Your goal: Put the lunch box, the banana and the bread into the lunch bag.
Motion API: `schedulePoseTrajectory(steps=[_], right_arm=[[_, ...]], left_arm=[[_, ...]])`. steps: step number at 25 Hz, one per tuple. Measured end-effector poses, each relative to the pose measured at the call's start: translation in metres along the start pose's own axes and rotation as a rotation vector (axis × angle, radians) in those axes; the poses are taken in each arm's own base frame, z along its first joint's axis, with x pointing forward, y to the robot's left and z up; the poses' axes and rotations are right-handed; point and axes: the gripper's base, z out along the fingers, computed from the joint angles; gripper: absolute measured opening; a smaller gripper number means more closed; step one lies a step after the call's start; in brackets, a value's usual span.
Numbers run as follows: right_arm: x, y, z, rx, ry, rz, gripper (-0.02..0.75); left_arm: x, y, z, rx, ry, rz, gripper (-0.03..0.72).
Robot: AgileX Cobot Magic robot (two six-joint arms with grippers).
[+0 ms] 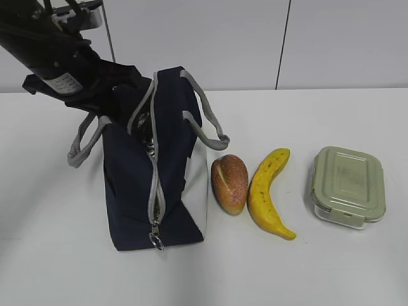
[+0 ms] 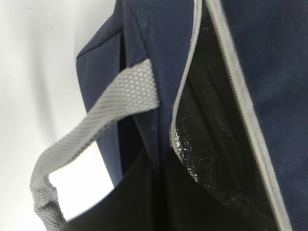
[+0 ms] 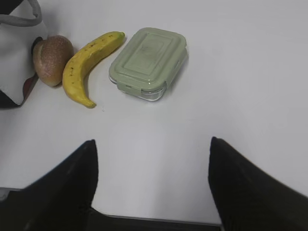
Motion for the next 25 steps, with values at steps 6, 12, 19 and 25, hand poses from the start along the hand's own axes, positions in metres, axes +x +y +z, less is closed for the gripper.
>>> schedulePoseTrajectory(steps=[6,12,19,25], right_arm=[[-0.005,0.005,-0.002,-0.052,-0.019,0.024,0.530],[-0.050,0.009,0.037,-0.066,0.199,0.038,0.530],[-0.079,0.021,0.107,-0.137,0.360,0.121,0.530],[-0.083,0.023,0.147,-0.151,0.402,0.146,0.530]], left_arm=[[0.000,0.000,0.000,0.000,0.000,0.000,0.000],[0.000,0.000,0.000,0.000,0.003,0.000,-0.001],[0.000,0.000,-0.002,-0.001,0.000,0.002,-0.001],[-0.001,0.000,-0.008,-0.005,-0.018,0.010,-0.001]])
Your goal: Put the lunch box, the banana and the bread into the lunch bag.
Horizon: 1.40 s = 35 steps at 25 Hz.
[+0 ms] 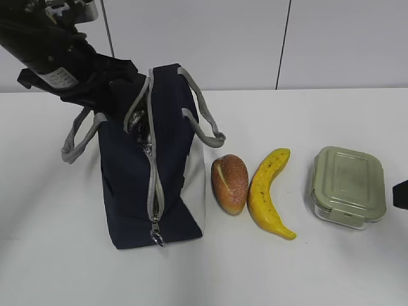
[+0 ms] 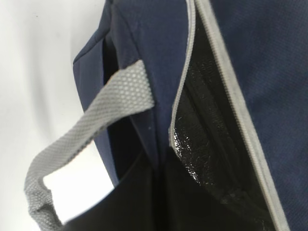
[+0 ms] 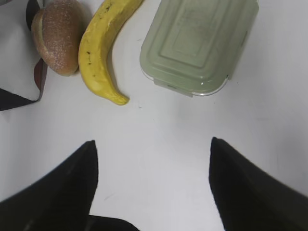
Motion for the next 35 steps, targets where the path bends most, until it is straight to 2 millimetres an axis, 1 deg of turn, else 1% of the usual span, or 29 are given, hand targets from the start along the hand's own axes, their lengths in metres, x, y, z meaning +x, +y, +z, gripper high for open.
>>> schedulePoseTrajectory(steps=[2,6,11,17,20,23,27,31,35], right_arm=[[-0.004,-0.004,0.009,-0.004,0.024,0.017,0.530],[-0.011,-0.018,0.020,-0.034,0.030,0.084,0.530],[-0.017,-0.026,0.039,-0.058,0.064,0.111,0.530],[-0.023,-0.050,0.064,-0.080,0.099,0.231,0.530],[-0.035,-0.062,0.077,-0.102,0.120,0.266,0.530],[-0.052,-0.077,0.092,-0.136,0.158,0.304,0.530],[-0.070,-0.095,0.108,-0.182,0.204,0.351,0.530],[-0.079,-0.111,0.123,-0.215,0.253,0.383,0.531],[-0.080,-0.114,0.130,-0.230,0.276,0.380,0.530]], left_arm=[[0.000,0.000,0.000,-0.001,0.000,0.001,-0.001],[0.000,0.000,0.000,-0.002,0.000,0.001,-0.001],[0.000,0.000,0.000,-0.002,-0.002,0.002,-0.001],[0.000,0.000,0.000,-0.002,-0.003,0.002,-0.001],[0.000,0.000,0.000,-0.002,-0.003,0.002,-0.001],[0.000,0.000,0.000,-0.002,-0.003,0.002,-0.001],[0.000,0.000,0.000,-0.002,-0.003,0.002,-0.001],[0.000,0.000,0.000,-0.002,-0.003,0.002,-0.001],[0.000,0.000,0.000,-0.002,-0.003,0.002,-0.002]])
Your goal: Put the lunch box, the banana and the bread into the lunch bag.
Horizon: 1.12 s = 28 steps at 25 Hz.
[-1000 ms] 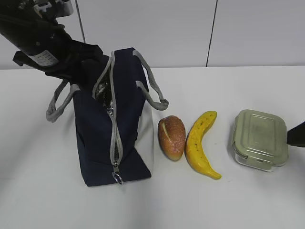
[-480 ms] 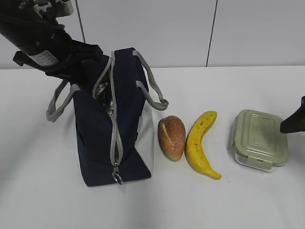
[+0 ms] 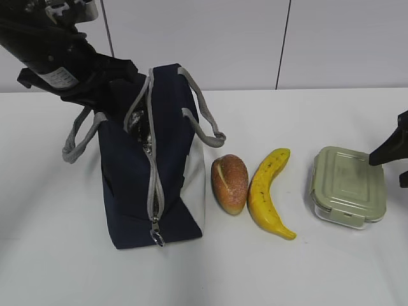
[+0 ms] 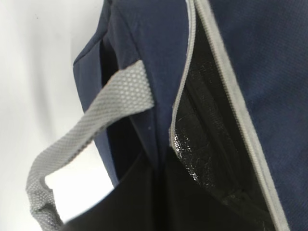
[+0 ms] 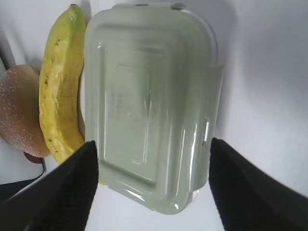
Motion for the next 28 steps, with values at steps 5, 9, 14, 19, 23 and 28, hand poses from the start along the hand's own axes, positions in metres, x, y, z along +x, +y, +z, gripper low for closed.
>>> schedulePoseTrajectory(steps=[5,9,14,19,23,28], right_arm=[[0.000,-0.005,0.007,-0.002,0.023,0.009,0.530],[0.000,-0.008,0.013,-0.003,0.041,0.000,0.539],[-0.001,-0.011,0.017,0.001,0.045,-0.007,0.625],[0.000,-0.019,0.029,-0.002,0.075,0.012,0.633],[-0.001,-0.024,0.040,-0.025,0.080,0.007,0.632],[-0.005,-0.026,0.052,-0.091,0.062,0.008,0.619]], left_arm=[[0.000,0.000,0.000,0.000,0.000,0.000,-0.002],[0.000,0.000,0.000,0.000,0.000,0.000,-0.002],[0.000,0.000,0.000,0.000,0.000,0.000,-0.002],[0.000,0.000,0.000,0.000,0.000,0.000,-0.002],[0.000,0.000,0.000,-0.001,0.000,0.001,-0.002],[0.000,0.000,0.000,-0.004,0.000,0.003,-0.002]])
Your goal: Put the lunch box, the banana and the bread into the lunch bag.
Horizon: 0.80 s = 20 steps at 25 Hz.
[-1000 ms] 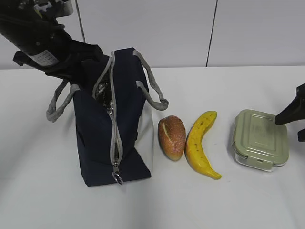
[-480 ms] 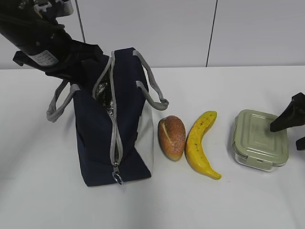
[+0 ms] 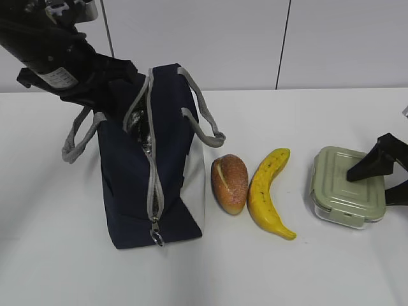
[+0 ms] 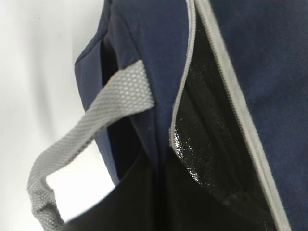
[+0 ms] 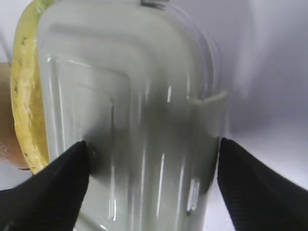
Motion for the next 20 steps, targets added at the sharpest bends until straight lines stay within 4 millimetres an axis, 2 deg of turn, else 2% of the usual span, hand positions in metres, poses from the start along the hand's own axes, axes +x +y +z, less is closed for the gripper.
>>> schedulePoseTrajectory(steps=[13,20], right_arm=[[-0.002,-0.003,0.014,-0.091,0.022,0.044,0.576],[-0.003,0.002,0.014,-0.161,0.020,0.082,0.410]], left_arm=[[0.000,0.001,0.000,-0.006,0.000,0.005,-0.002],[0.000,0.001,0.000,-0.007,0.001,0.007,-0.002]])
